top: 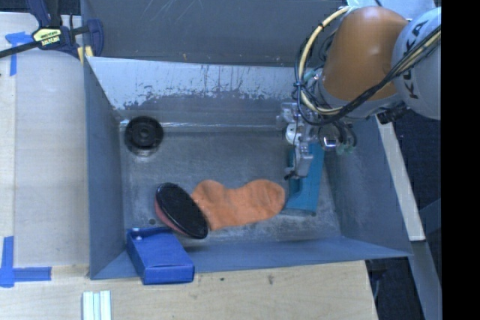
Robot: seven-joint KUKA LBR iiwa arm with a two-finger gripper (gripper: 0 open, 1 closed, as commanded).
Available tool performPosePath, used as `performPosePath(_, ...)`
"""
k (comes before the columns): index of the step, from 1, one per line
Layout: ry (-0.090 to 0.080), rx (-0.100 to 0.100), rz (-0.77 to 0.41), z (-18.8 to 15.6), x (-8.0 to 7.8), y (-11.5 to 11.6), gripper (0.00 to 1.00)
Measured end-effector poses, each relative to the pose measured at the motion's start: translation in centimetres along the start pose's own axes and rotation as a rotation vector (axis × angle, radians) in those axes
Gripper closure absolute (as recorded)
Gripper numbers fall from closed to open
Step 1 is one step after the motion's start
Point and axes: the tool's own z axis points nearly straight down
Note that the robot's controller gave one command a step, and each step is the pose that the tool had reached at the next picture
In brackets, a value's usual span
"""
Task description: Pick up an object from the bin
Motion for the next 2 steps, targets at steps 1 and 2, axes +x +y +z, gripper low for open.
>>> performPosePath(1, -0.008, 0.0, -0.001, -0.5, -0.1, 0.0, 0.0)
performPosePath(2, -0.014, 0.001, -0.004, 4.5, 5.0, -0.7, 0.0)
